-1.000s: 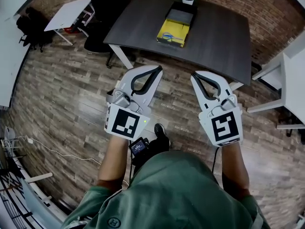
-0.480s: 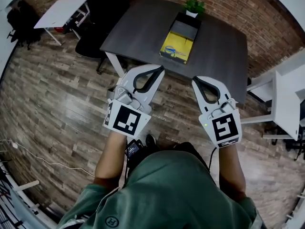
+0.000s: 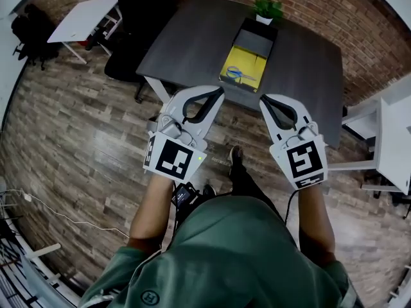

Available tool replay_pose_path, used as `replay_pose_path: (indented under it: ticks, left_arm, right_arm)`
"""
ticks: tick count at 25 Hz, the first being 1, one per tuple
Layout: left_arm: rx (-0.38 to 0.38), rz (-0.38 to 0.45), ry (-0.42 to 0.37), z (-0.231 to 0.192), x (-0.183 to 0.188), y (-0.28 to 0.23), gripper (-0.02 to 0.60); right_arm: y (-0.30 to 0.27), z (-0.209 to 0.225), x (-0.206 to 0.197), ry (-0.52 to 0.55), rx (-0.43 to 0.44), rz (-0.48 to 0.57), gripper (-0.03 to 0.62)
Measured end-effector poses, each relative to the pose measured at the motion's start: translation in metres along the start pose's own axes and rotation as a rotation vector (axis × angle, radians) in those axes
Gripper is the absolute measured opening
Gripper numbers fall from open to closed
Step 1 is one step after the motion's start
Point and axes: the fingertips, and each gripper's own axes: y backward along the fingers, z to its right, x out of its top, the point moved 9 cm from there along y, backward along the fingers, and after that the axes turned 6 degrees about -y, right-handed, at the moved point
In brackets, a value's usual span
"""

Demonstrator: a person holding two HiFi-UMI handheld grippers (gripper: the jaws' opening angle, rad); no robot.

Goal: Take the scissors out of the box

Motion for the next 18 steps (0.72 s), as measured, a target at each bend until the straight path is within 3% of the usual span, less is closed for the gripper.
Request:
replay_pose_path:
  ticks: [4, 18]
  left_arm:
    - [-0.002, -0.031, -0.006, -0.010, -0.012, -0.029, -0.002]
    - [-0.054, -0.165, 0.098, -0.031, -0.092, -0.141, -0.002]
  right_arm:
    - [-0.027, 0.030, -0.015, -0.014, 0.027, -0.009, 0.008]
    - [-0.153, 0.119, -0.088, -0.067, 0.223, -0.164, 0.009]
